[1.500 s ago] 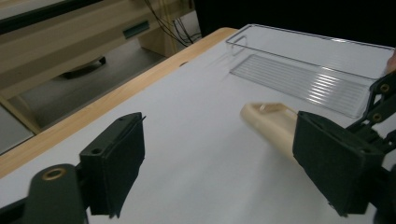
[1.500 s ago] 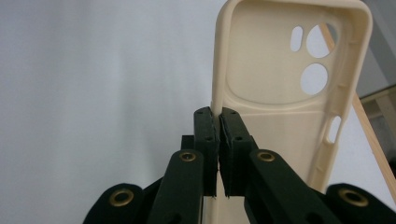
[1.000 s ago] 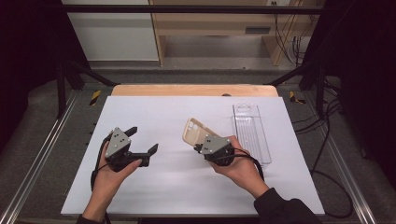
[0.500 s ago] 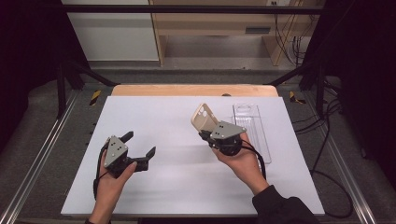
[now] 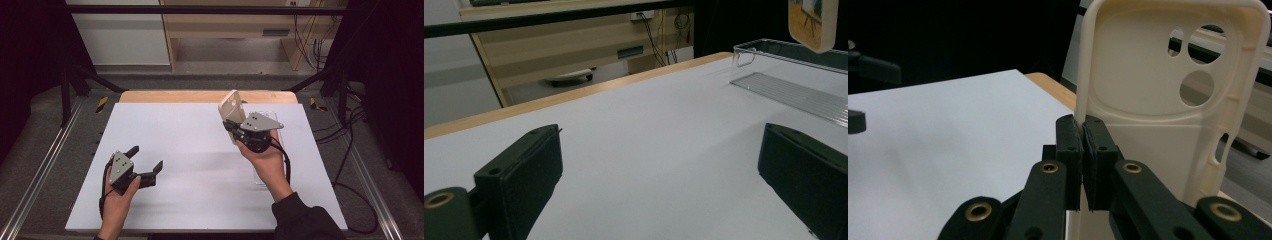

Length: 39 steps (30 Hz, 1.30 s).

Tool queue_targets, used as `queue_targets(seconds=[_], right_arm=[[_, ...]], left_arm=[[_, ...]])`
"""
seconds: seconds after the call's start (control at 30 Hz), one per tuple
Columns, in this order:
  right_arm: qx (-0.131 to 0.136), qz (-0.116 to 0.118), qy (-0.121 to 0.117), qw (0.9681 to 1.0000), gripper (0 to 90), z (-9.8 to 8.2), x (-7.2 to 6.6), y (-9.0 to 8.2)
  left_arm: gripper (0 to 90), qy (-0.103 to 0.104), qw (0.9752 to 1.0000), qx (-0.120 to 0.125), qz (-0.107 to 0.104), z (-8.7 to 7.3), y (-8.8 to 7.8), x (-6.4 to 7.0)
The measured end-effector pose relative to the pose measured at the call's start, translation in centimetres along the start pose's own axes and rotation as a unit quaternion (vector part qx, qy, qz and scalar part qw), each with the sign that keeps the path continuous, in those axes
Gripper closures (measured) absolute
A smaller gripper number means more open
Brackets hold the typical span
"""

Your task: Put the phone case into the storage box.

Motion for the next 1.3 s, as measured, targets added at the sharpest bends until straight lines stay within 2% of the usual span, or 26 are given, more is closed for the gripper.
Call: queue_targets(seconds=[0.1, 0.2, 0.53, 1.0, 1.3], right_arm=[[0.011, -0.002, 0.008, 0.9999, 87.0, 0.4, 0.7, -0.4], [0.013, -0.019, 0.016, 0.9996, 87.1, 0.7, 1.9, -0.7], [0.020, -0.045, 0.030, 0.9983, 87.1, 1.1, 4.0, -2.0], [0.042, -0.081, 0.076, 0.9929, 87.1, 1.0, 7.0, -3.8], [0.050, -0.092, 0.090, 0.9905, 87.2, 0.6, 8.0, -4.7]], left_arm=[[4.1, 0.005, 1.0000, 0.001, -0.001, -0.2, 0.0, 0.0], [3.9, 0.003, 1.0000, 0.004, 0.000, -0.3, -0.1, -0.1], [3.7, 0.000, 1.0000, 0.005, 0.002, -0.6, -0.1, -0.4], [3.4, -0.003, 1.0000, 0.006, 0.005, -1.0, 0.0, -0.6], [3.3, -0.001, 1.0000, 0.003, 0.003, -1.5, 0.2, -0.5]])
Point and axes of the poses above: each handheld gripper's, and its own axes: y roughly forward along the jaws, z roughly out of its top, x roughly to its right, the point moved 10 cm from there along y, roughly forward along the jaws, and after that the axes turned 6 degrees about z, right-handed, at the moved point
